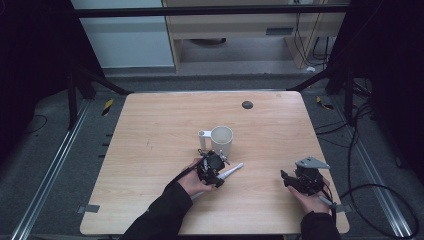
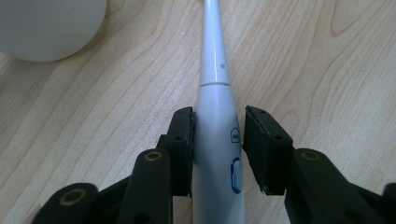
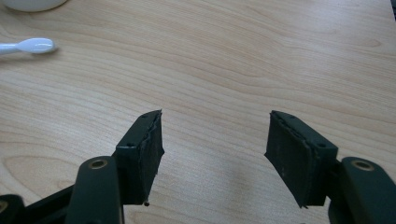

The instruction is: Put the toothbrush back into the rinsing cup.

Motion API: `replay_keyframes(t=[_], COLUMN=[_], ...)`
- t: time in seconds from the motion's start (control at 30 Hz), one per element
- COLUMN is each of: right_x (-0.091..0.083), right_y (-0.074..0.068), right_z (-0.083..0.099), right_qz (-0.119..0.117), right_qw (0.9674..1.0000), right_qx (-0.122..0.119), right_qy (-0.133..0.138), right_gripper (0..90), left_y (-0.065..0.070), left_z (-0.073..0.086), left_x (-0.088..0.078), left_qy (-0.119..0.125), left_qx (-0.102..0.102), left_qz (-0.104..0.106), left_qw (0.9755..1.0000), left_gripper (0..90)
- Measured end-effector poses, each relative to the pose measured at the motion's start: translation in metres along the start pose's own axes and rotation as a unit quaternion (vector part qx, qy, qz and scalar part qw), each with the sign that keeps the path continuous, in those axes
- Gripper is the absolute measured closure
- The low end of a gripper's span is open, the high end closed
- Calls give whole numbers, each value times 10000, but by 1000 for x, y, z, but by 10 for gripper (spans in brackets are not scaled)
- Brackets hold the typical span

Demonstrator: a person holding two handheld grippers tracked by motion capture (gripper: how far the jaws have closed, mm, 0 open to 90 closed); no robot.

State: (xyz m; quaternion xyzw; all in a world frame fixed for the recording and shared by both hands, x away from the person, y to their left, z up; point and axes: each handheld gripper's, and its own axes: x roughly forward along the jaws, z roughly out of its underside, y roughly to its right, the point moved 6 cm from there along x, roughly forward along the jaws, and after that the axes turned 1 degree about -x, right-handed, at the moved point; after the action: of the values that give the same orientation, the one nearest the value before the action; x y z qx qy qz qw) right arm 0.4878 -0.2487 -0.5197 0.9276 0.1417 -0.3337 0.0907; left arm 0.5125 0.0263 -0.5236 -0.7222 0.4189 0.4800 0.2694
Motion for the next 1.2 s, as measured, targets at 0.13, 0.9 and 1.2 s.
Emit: replay_keyframes(t=[0.13, 0.9, 1.2], right_x=[0, 0, 1], right_y=[0, 0, 0], right_z=[0, 0, 0], right_qz=[-4, -37, -42], right_qw=[10000, 10000, 10000], right_qx=[21, 20, 30], right_qy=[-12, -37, -41], right_gripper=[362, 364, 365], left_y=[0, 2, 0], left_z=[1, 5, 9], left_x=[1, -17, -42], left_qy=[-60, 61, 433], left_qx=[-19, 33, 70], left_qz=[26, 304, 265], left_qw=[10000, 9995, 9987], left_gripper=[650, 670, 671])
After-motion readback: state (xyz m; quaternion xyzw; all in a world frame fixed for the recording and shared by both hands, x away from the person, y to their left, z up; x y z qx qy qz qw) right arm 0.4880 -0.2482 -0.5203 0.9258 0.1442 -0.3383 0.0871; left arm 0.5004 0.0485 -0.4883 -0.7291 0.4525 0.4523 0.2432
